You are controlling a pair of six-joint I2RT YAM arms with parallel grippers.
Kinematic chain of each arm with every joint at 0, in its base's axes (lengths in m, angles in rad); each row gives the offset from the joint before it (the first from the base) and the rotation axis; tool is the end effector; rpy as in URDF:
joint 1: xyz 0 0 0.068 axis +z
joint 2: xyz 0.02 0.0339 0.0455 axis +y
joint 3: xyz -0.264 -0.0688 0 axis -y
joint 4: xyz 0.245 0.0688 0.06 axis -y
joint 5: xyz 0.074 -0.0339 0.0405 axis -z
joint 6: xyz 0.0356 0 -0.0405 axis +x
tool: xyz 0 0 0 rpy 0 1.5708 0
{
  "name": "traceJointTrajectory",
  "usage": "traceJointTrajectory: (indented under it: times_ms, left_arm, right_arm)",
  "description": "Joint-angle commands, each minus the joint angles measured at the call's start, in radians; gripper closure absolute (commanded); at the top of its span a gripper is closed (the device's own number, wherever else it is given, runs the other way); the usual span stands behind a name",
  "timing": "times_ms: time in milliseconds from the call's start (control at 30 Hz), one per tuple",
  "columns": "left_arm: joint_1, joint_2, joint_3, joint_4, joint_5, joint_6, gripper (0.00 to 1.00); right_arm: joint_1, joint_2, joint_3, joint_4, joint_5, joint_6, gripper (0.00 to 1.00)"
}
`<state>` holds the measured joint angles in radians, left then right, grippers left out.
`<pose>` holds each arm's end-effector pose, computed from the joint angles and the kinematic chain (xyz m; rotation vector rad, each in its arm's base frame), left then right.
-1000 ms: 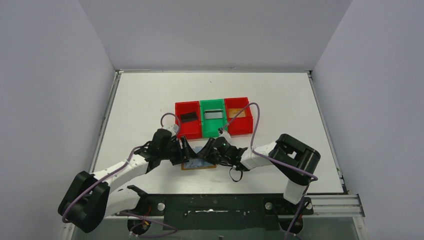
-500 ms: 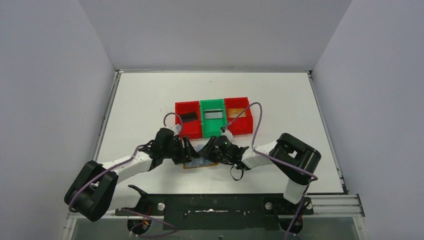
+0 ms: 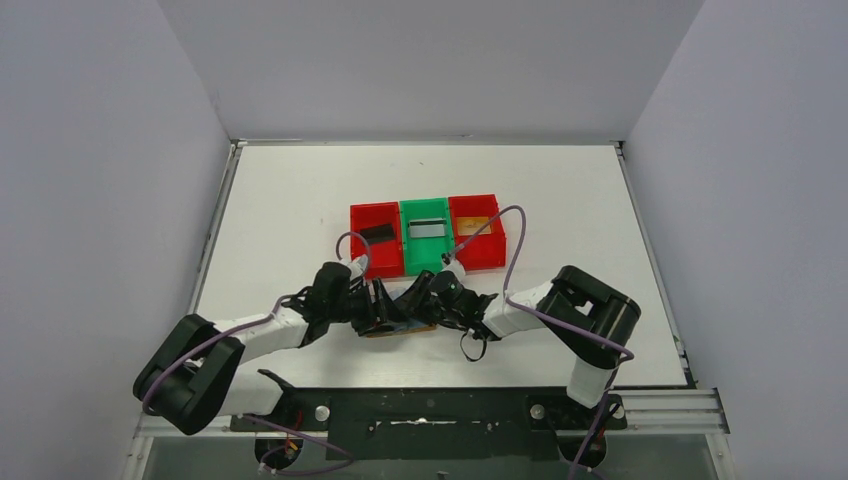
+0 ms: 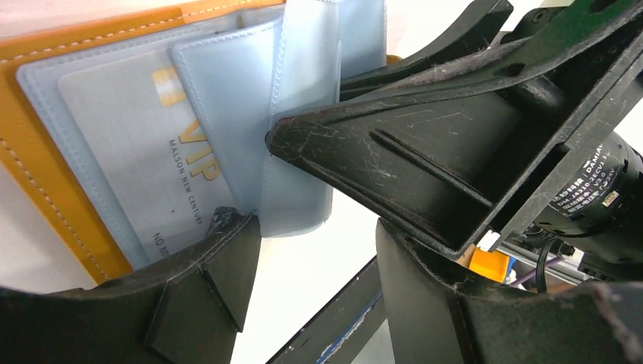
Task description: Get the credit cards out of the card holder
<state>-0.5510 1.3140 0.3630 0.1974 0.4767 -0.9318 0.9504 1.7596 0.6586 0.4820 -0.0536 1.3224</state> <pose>0.1799 -0.1297 0.1320 -0.2216 2.5833 -1.2160 0.1863 0.2641 0.1180 0.4323 2.4860 1.2081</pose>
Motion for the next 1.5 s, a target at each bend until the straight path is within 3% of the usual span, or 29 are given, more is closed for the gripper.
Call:
traceJointTrajectory:
  times_ms: [0, 400, 533, 733, 1000, 1100, 1300, 1467]
  left_arm:
    - [-0.001, -0.033, -0.006, 0.006, -0.097, 0.007, 0.43]
    - [0.012, -0.036, 0.028, -0.043, -0.188, 0.059, 0.44]
    - [0.020, -0.045, 0.027, -0.032, -0.194, 0.060, 0.45]
    - [0.026, -0.049, 0.019, -0.008, -0.192, 0.059, 0.45]
    - [0.037, -0.063, 0.005, 0.025, -0.184, 0.049, 0.45]
    - [0.041, -0.072, 0.004, 0.040, -0.180, 0.048, 0.45]
    - [0.047, -0.028, 0.028, 0.127, -0.060, 0.058, 0.46]
    - [0.046, 0.030, 0.062, 0.160, 0.022, 0.066, 0.46]
  right_arm:
    - [0.017, -0.011, -0.036, -0.091, 0.007, -0.023, 0.60]
    - [0.039, -0.118, -0.030, -0.139, 0.077, -0.077, 0.53]
    - [0.050, -0.152, -0.022, -0.148, 0.110, -0.134, 0.41]
    - [0.059, -0.188, -0.018, -0.157, 0.149, -0.207, 0.35]
    - [0.129, -0.210, 0.032, -0.205, 0.270, -0.413, 0.36]
    - [0.144, -0.226, 0.007, -0.135, 0.285, -0.461, 0.36]
    - [0.109, -0.220, 0.055, -0.346, 0.320, -0.306, 0.50]
    - [0.108, -0.199, 0.043, -0.370, 0.320, -0.216, 0.57]
